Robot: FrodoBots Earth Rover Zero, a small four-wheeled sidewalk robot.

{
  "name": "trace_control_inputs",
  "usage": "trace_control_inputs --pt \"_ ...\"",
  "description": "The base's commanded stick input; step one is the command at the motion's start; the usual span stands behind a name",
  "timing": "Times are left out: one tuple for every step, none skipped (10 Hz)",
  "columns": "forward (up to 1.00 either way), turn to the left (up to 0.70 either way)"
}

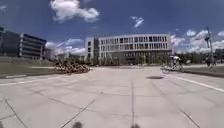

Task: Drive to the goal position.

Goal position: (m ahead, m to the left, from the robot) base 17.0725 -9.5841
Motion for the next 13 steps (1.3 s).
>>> trace_control_inputs --pt "0.7 -0.31" --pt "0.7 -0.32" --pt "0.7 -0.31" --pt "0.7 -0.32" --pt "0.7 -0.31" --pt "0.7 -0.31" --pt "0.7 -0.28" --pt "0.7 -0.07" --pt "0.7 0.0" --pt "0.7 0.0" --pt "0.7 0.0" --pt "0.7 0.0" --pt "0.7 0.0"
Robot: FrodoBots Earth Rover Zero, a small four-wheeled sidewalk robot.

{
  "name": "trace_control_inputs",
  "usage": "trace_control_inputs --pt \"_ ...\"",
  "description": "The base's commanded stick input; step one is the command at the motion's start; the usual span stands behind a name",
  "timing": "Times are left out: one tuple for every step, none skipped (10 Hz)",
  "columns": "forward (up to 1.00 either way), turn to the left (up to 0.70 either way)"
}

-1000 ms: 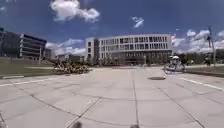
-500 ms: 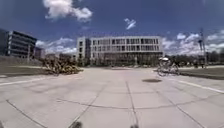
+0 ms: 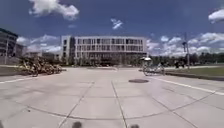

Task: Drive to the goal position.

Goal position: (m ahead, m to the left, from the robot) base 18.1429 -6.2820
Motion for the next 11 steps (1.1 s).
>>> trace_control_inputs --pt "0.7 0.0" --pt "0.7 0.0" --pt "0.7 0.0" --pt "0.7 0.0" --pt "0.7 0.0" --pt "0.7 0.0" --pt "0.7 0.0" --pt "0.7 0.0" --pt "0.7 0.0" --pt "0.7 0.0" --pt "0.7 0.0"
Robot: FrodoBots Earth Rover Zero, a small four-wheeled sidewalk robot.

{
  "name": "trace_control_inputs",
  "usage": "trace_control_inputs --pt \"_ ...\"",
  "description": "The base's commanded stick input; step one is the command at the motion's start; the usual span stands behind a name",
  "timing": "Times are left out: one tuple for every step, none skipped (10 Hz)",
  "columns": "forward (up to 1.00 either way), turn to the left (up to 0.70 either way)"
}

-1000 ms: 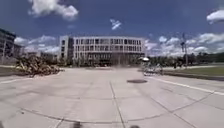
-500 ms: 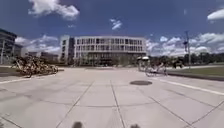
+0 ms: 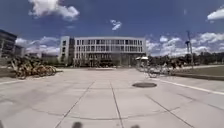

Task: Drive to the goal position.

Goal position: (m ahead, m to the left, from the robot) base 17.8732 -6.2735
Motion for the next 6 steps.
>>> trace_control_inputs --pt "0.7 0.0" --pt "0.7 0.0" --pt "0.7 0.0" --pt "0.7 0.0" --pt "0.7 0.0" --pt "0.7 0.0"
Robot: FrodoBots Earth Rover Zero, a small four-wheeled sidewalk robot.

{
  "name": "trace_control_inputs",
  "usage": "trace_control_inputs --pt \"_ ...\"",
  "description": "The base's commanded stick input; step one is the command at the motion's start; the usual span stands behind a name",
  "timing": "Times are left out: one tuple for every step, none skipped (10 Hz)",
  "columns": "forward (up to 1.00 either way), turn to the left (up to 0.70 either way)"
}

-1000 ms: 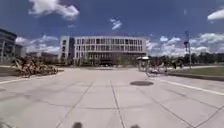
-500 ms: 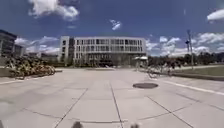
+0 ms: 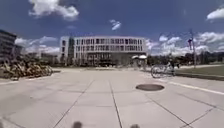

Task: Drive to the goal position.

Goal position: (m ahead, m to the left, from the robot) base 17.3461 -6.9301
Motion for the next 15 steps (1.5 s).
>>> trace_control_inputs --pt "0.7 0.0" --pt "0.7 0.0" --pt "0.7 0.0" --pt "0.7 0.0" --pt "0.7 0.0" --pt "0.7 0.0" --pt "0.7 0.0" --pt "0.7 0.0" --pt "0.7 0.0" --pt "0.7 0.0" --pt "0.7 0.0" --pt "0.7 0.0" --pt "0.7 0.0" --pt "0.7 0.0" --pt "0.7 0.0"
